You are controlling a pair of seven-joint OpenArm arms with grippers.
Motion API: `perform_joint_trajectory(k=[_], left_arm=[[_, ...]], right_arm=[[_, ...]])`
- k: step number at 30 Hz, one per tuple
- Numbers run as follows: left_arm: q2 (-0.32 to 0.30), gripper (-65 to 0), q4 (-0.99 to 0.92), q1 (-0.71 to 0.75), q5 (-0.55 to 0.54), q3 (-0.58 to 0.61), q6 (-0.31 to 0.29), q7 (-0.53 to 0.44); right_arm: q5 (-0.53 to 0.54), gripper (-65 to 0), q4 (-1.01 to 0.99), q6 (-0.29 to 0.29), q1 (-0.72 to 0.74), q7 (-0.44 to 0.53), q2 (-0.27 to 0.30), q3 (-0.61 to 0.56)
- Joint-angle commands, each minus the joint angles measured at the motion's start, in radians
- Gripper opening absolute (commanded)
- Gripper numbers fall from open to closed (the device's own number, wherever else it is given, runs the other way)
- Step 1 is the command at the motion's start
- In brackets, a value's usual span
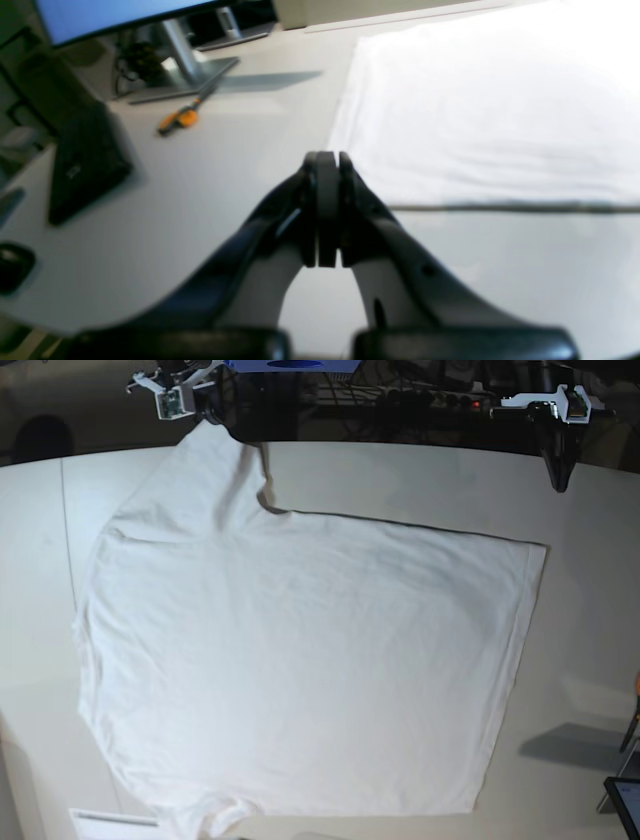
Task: Fold the T-shirt properly
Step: 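Lower the right gripper onto the shirt's shoulder corner and grasp it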
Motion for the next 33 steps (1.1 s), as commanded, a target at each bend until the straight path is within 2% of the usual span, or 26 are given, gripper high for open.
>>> perform_joint_trajectory(k=[1, 3, 7, 10, 14, 18, 23, 26, 29, 33], left_arm=[[-0.023, -65.0, 0.004, -0.003, -0.004, -0.01, 0.004, -0.029], [-0.028, -65.0, -0.021, -0.022, -0.004, -0.01, 0.004, -0.029], [-0.029, -65.0, -0.081, -0.056, -0.004, -0.001, 0.004, -0.024], [-0.026, -65.0, -0.104, -0.068, -0.004, -0.003, 0.004, 0.029], [-0.026, -65.0, -0.136, -0.086, -0.004, -0.012, 0.004, 0.045], [-0.034, -65.0, -0.139, -0.091, -0.004, -0.01, 0.004, 0.051], [-0.031, -65.0, -0.133, -0.092, -0.005, -0.012, 0.004, 0.051], [-0.034, -65.0, -0.131, -0.091, -0.005, -0.01, 0.004, 0.051], [-0.032, -65.0, -0.137, -0.091, -0.005, -0.012, 0.004, 0.051], [-0.032, -65.0, -0.145, -0.091, -0.005, -0.012, 0.004, 0.051]], right_arm=[[0.075, -64.7, 0.028, -0.133, 0.089, 0.081, -0.056, 0.013], [0.077, -64.7, 0.026, -0.133, 0.114, 0.035, -0.056, 0.081], [0.121, -65.0, 0.026, -0.132, 0.143, 0.016, -0.05, 0.193], [0.173, -65.0, 0.022, -0.132, 0.162, -0.019, -0.007, 0.257], [0.299, -65.0, 0.014, -0.075, 0.177, -0.053, 0.034, 0.335], [0.376, -65.0, 0.014, -0.053, 0.189, -0.119, 0.051, 0.362], [0.402, -65.0, 0.014, 0.03, 0.189, -0.123, 0.044, 0.368], [0.452, -64.4, 0.012, 0.051, 0.186, -0.125, 0.05, 0.369], [0.517, -58.8, 0.011, 0.072, 0.166, -0.125, 0.05, 0.369], [0.606, -43.2, 0.012, 0.092, 0.157, -0.125, 0.071, 0.383]])
